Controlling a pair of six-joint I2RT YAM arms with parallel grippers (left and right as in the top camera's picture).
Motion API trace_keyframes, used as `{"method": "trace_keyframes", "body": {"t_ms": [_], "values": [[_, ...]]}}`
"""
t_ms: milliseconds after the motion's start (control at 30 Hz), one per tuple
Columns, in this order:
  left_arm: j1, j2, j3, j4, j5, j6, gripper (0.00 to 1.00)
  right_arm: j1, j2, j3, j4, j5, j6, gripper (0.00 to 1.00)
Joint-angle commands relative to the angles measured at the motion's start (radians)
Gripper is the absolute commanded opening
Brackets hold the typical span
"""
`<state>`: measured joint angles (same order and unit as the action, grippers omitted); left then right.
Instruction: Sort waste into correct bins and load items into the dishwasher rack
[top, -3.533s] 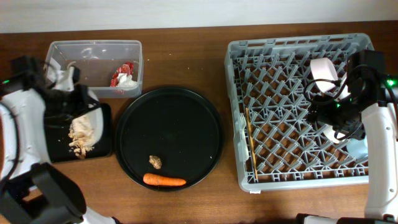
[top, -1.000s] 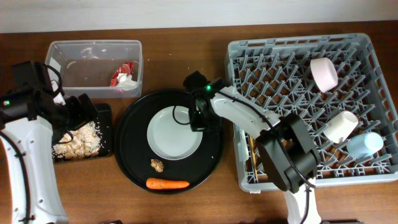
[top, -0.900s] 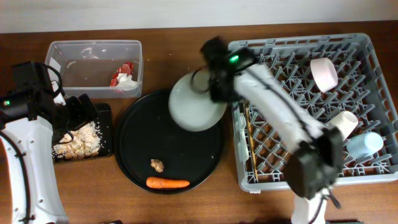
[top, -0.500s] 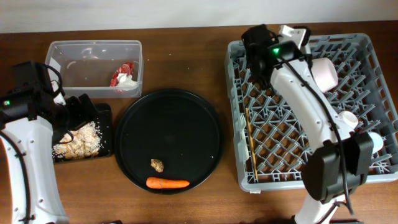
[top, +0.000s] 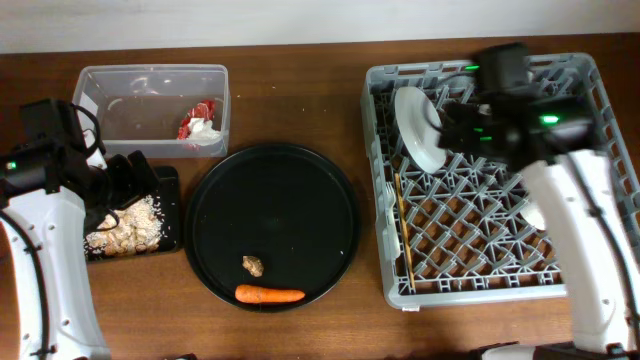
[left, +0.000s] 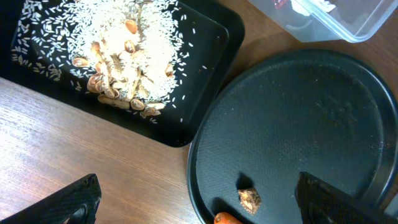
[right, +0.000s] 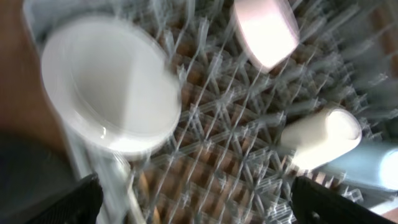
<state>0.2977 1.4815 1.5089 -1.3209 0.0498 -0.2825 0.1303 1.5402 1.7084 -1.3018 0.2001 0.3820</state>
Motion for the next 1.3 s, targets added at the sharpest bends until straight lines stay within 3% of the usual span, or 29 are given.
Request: {"method": "trace_keyframes", "body": {"t_ms": [0, 67, 133, 200, 267, 367, 433, 467, 533, 667, 700, 800, 967, 1067, 1100, 1133, 1167, 1233, 1267], "values": [[-0.031, 0.001, -0.069, 0.000, 0.095, -0.013, 0.99, -0.192, -0.014, 0.002, -0.123, -0.298, -0.203, 0.99], [-0.161, 0.001, -0.200, 0.014, 0.097, -0.085, 0.99, -0.260, -0.014, -0.007, -0.167, -0.299, -0.235, 0.99], [-0.378, 0.001, -0.409, 0.155, 0.105, -0.212, 0.99, -0.268, -0.014, -0.007, -0.169, -0.302, -0.235, 0.99], [-0.504, 0.002, -0.543, 0.304, 0.108, -0.328, 0.99, -0.268, -0.014, -0.007, -0.169, -0.302, -0.235, 0.99], [-0.582, 0.018, -0.645, 0.452, 0.138, -0.403, 0.99, -0.268, -0.014, -0.007, -0.169, -0.302, -0.235, 0.99], [-0.607, 0.113, -0.674, 0.523, 0.136, -0.439, 0.98, -0.268, -0.014, -0.007, -0.173, -0.301, -0.235, 0.99], [-0.607, 0.169, -0.674, 0.536, 0.126, -0.439, 0.84, -0.268, -0.014, -0.007, -0.174, -0.301, -0.235, 0.99], [-0.607, 0.187, -0.674, 0.536, 0.126, -0.439, 0.55, -0.268, -0.014, -0.007, -0.174, -0.301, -0.235, 0.99], [-0.603, 0.185, -0.660, 0.534, 0.095, -0.431, 0.23, -0.268, -0.014, -0.007, -0.175, -0.301, -0.235, 0.99], [-0.483, 0.184, -0.558, 0.468, 0.075, -0.317, 0.05, -0.268, -0.014, -0.007, -0.176, -0.301, -0.235, 0.99], [-0.371, 0.183, -0.447, 0.371, 0.034, -0.270, 0.04, -0.268, -0.014, -0.007, -0.176, -0.301, -0.236, 0.99], [-0.100, 0.164, -0.238, 0.278, 0.014, -0.190, 0.03, -0.268, -0.014, -0.007, -0.175, -0.301, -0.236, 0.99], [0.215, 0.237, -0.205, 0.372, -0.084, -0.191, 0.03, -0.268, -0.014, -0.007, -0.175, -0.301, -0.236, 0.99], [0.288, 0.346, -0.205, 0.432, -0.101, -0.191, 0.03, -0.268, -0.014, -0.007, -0.176, -0.301, -0.236, 0.99], [0.308, 0.384, -0.205, 0.446, -0.103, -0.191, 0.07, -0.268, -0.014, -0.007, -0.176, -0.301, -0.236, 0.99], [0.312, 0.398, -0.205, 0.446, -0.103, -0.190, 0.22, -0.268, -0.014, -0.007, -0.176, -0.301, -0.236, 0.99], [0.314, 0.403, -0.205, 0.447, -0.102, -0.190, 0.23, -0.268, -0.014, -0.007, -0.176, -0.301, -0.236, 0.98], [0.314, 0.403, -0.203, 0.449, -0.098, -0.191, 0.55, -0.268, -0.014, -0.007, -0.176, -0.301, -0.236, 0.99], [0.314, 0.402, -0.191, 0.444, -0.081, -0.190, 0.60, -0.268, -0.014, -0.007, -0.176, -0.301, -0.236, 0.99]]}}
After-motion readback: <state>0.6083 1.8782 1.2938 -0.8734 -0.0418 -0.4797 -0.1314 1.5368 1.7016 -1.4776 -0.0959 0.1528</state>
